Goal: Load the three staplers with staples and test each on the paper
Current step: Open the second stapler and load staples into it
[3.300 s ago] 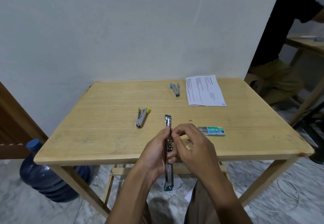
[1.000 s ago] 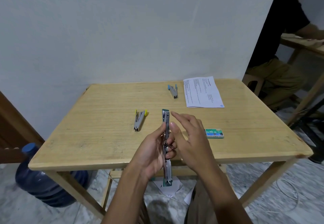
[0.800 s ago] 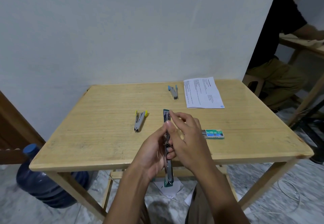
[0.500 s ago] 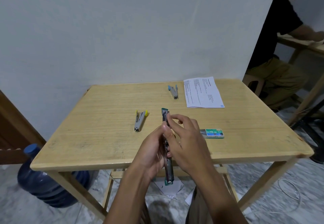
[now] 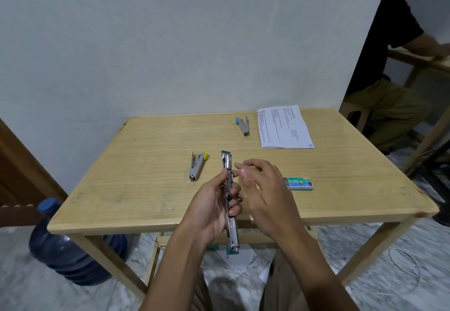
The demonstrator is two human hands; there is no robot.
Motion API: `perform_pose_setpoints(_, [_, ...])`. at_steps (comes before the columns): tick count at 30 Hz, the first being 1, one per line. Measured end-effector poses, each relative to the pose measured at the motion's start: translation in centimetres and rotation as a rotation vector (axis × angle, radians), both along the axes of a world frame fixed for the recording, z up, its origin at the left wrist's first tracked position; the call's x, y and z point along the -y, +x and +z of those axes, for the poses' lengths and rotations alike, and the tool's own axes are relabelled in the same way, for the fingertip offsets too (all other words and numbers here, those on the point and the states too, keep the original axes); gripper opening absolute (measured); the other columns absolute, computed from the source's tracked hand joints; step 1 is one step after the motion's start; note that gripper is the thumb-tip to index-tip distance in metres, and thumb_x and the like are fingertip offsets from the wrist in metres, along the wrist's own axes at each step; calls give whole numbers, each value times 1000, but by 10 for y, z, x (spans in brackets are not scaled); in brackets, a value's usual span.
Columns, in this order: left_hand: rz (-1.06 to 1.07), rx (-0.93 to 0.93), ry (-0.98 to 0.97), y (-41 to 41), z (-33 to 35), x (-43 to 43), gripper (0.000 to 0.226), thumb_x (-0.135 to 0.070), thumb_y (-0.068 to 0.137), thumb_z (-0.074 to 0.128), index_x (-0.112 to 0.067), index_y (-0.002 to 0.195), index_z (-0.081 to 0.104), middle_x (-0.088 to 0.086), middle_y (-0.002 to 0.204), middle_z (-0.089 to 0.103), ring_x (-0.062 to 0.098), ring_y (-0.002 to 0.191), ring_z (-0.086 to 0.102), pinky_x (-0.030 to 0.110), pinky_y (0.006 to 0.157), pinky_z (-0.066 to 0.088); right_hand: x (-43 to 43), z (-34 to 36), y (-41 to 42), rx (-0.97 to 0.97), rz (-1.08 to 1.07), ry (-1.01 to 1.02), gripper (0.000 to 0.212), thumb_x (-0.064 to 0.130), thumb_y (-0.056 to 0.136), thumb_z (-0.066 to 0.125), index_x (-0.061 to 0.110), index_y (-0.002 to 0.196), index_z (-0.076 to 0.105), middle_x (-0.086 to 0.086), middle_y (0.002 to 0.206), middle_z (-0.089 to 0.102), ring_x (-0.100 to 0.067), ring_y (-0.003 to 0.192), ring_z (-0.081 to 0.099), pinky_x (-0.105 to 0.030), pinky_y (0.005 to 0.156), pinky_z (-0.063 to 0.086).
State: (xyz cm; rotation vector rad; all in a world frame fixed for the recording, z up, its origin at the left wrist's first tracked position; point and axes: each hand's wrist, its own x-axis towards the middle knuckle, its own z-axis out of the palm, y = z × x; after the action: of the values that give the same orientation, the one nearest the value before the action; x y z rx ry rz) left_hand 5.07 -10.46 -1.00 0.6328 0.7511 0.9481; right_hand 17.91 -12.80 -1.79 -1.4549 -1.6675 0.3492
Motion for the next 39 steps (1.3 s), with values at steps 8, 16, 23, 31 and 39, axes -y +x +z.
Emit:
perform_pose_setpoints(8, [-20, -1, -4, 0, -3, 1, 35, -31, 97, 48, -2, 112, 60, 0, 61, 41, 10, 47, 36, 22, 42, 28, 3, -7, -2, 64, 49, -45, 56, 62, 92, 20, 46, 133, 55, 25, 133, 44, 5, 118, 39, -29, 87, 47])
perform_pose_setpoints(16, [28, -105, 58, -1, 0, 1, 26, -30, 101, 46, -7, 104, 55, -1, 58, 42, 11, 48, 33, 22, 43, 26, 2, -8, -11, -246, 122, -117, 50, 70, 91, 28, 38, 82, 65, 28, 122, 49, 2, 119, 44, -25, 94, 43])
perform_pose_setpoints(23, [48, -94, 38, -1, -3, 1, 27, -29, 101, 46, -5, 108, 56, 0, 59, 43, 11, 48, 34, 23, 43, 27, 5, -11, -8, -102, 119, -95, 64, 69, 90, 18, 30, 92, 68, 25, 129, 48, 4, 122, 39, -22, 92, 39])
perform_pose_setpoints(31, [128, -379, 138, 2, 5, -1, 29, -25, 103, 44, -6, 108, 65, 0, 58, 47, 11, 48, 38, 24, 47, 28, -11, -3, -14, -1112, -2, -289, 48, 45, 105, 29, 18, 106, 69, 0, 115, 71, -10, 110, 65, -37, 101, 49])
perform_pose_setpoints(39, [14, -1463, 775, 14, 23, -10, 33, -28, 102, 42, -23, 129, 60, 7, 114, 67, 24, 106, 61, 32, 83, 49, -28, 19, -36, -2019, 40, -660, 38, 28, 104, 38, 8, 104, 70, -12, 99, 76, -24, 100, 69, -38, 94, 51])
